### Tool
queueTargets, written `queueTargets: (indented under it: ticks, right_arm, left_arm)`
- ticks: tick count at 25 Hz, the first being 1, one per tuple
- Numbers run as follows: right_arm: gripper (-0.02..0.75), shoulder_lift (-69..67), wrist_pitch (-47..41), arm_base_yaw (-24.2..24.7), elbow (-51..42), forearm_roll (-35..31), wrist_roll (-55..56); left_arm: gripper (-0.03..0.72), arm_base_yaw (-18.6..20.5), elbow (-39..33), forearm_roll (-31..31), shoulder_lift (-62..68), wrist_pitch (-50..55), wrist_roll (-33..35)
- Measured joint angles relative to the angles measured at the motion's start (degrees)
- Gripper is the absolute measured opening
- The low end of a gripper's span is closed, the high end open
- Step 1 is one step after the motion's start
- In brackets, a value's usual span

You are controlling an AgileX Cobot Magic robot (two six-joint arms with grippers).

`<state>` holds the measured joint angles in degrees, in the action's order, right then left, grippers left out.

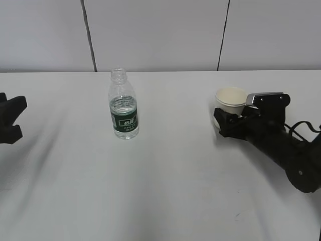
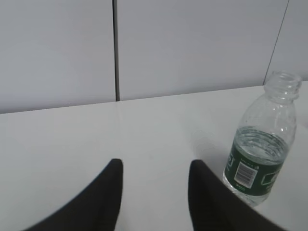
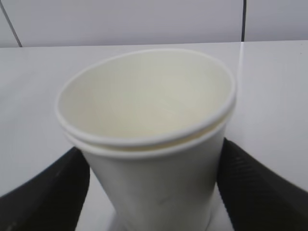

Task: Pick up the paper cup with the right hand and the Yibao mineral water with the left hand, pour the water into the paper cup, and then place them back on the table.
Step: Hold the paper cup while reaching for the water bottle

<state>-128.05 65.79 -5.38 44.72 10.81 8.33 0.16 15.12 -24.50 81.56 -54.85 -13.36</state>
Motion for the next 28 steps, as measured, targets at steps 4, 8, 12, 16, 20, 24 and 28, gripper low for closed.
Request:
queueTargets:
  ticks: [4, 8, 12, 16, 20, 24, 28]
  right_arm:
    - [0.64, -1.43, 0.0, 0.0, 1.47, 0.14, 0.0]
    - [0.639, -2.17, 0.0, 0.0, 1.93, 0.73, 0.0]
    - [0.617, -2.17, 0.0, 0.0, 2.88, 0.84, 0.0]
    - [0.584, -2.26, 0.0, 0.0, 3.02, 0.91, 0.0]
    - [0.582, -2.26, 0.0, 0.0, 3.02, 0.91, 0.0]
    - [0.58, -2.26, 0.0, 0.0, 3.02, 0.91, 0.0]
    - [0.578, -2.26, 0.0, 0.0, 3.02, 0.91, 0.0]
  left_arm:
    - [0.291, 0.0, 0.0, -0.39, 0.0, 0.0, 0.0]
    - [0.291, 0.0, 0.0, -0.59, 0.0, 0.0, 0.0]
    - [0.291, 0.0, 0.0, -0.92, 0.0, 0.0, 0.0]
    - [0.291, 0.0, 0.0, -2.75, 0.0, 0.0, 0.0]
    - [0.291, 0.0, 0.0, -5.57, 0.0, 0.0, 0.0]
    - [0.291, 0.0, 0.0, -8.19, 0.83, -0.04, 0.0]
    - [0.291, 0.0, 0.0, -11.21, 3.01, -0.81, 0.0]
